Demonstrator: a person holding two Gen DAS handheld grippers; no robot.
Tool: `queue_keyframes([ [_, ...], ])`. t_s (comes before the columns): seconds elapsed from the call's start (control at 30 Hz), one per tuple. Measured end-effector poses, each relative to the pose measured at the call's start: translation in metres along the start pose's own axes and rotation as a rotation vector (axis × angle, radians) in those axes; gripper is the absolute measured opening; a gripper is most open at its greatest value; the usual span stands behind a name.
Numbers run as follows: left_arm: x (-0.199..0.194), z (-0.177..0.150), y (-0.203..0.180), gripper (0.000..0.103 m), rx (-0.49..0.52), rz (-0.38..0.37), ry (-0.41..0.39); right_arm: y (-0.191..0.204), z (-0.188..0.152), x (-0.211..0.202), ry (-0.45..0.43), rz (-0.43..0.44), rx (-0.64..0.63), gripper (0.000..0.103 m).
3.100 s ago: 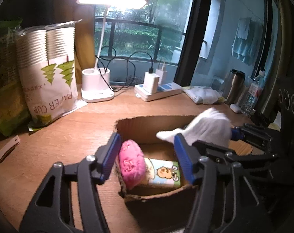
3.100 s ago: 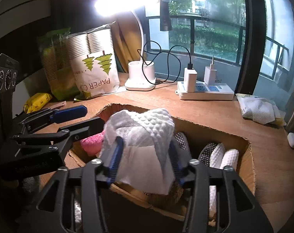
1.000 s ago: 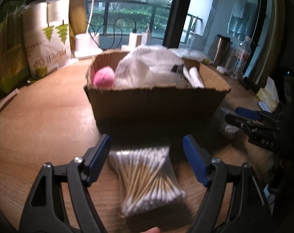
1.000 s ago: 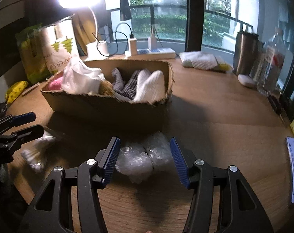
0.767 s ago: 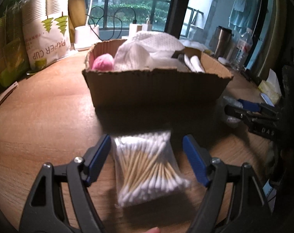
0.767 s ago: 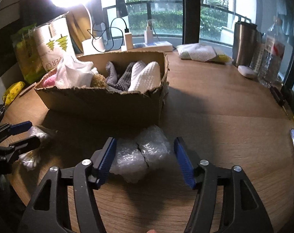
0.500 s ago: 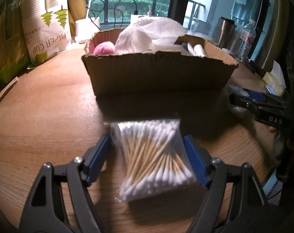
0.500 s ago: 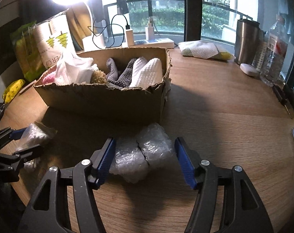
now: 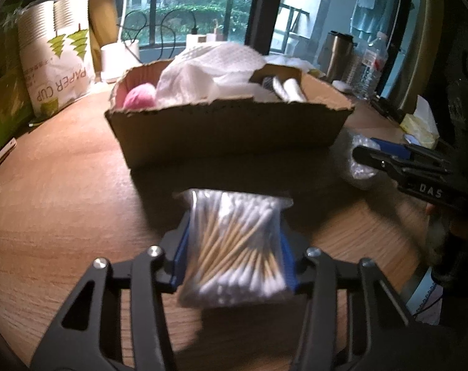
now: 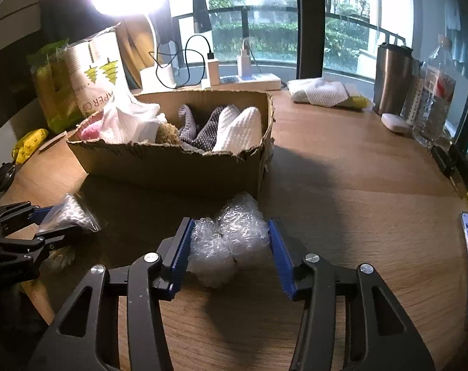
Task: Organize soft objects
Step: 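Grasp the cotton swab bag with the left tool while the right grasps the clear plastic bag, then carry the swab bag with the left tool while the right carries the plastic bag over the box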
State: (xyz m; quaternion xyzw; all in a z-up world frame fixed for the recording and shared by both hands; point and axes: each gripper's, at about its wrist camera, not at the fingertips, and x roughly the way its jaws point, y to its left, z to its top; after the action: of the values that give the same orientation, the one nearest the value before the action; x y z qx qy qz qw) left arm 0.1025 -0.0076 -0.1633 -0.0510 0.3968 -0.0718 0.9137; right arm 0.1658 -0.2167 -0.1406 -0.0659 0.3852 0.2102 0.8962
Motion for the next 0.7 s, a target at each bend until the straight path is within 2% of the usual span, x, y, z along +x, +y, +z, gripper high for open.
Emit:
queue_keyframes([
  [0.7,-0.039,0.057,-0.04,0.049,0.064,-0.063,-0.192,-0.012,0.026,-0.054,-0.153,0.022,-0.001,0.051],
])
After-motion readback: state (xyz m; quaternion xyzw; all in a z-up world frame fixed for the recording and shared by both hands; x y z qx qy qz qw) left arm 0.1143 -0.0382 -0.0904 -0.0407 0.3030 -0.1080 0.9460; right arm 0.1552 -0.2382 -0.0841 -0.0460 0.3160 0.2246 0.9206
